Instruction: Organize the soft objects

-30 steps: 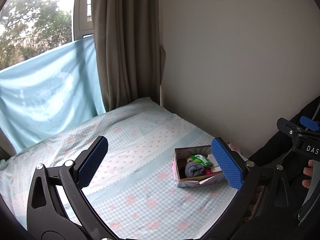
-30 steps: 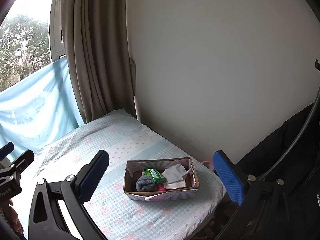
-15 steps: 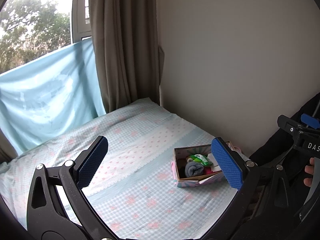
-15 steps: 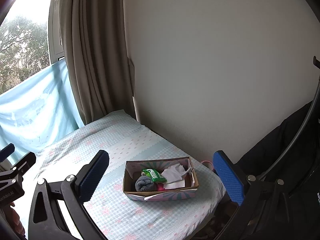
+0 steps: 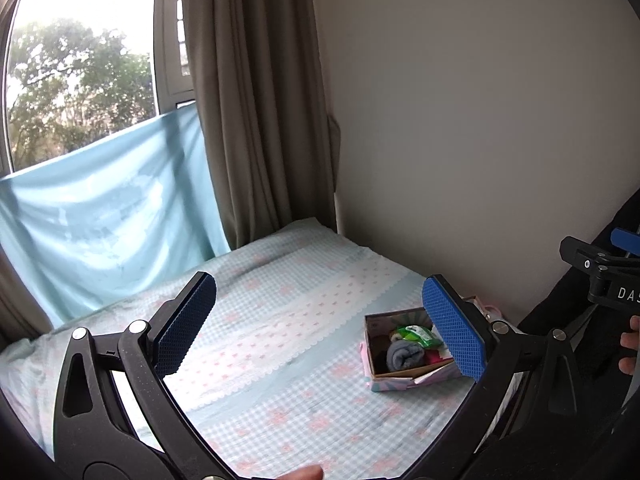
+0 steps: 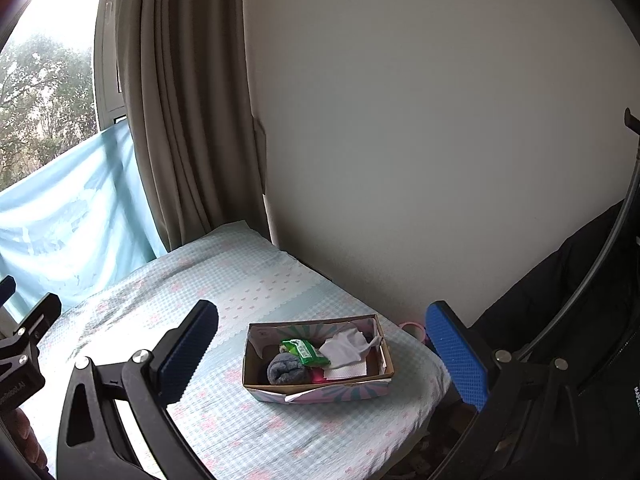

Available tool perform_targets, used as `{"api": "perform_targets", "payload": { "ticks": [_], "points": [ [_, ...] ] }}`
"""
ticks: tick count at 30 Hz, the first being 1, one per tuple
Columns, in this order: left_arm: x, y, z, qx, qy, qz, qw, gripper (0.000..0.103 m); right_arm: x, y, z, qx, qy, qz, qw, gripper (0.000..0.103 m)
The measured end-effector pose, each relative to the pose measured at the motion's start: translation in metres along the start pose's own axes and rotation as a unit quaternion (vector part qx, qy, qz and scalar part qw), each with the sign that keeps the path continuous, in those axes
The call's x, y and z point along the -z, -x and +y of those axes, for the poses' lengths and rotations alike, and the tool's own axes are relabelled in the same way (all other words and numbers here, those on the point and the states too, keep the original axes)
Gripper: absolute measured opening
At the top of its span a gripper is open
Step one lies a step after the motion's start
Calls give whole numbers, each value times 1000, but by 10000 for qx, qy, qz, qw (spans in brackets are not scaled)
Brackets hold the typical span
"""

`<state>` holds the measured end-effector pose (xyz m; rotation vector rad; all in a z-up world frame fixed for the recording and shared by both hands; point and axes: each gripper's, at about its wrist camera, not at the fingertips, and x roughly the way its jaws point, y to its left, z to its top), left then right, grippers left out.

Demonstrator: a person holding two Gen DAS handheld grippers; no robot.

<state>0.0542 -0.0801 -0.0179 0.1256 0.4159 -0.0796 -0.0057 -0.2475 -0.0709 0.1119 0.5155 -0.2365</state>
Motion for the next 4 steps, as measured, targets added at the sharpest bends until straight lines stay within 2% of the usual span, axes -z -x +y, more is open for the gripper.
{"api": "perform_targets", "payload": {
  "ticks": [4],
  "points": [
    [1, -2, 1, -11, 57, 33, 10000, 103, 1, -1, -1, 13, 5, 1, 10000, 103]
  ]
}}
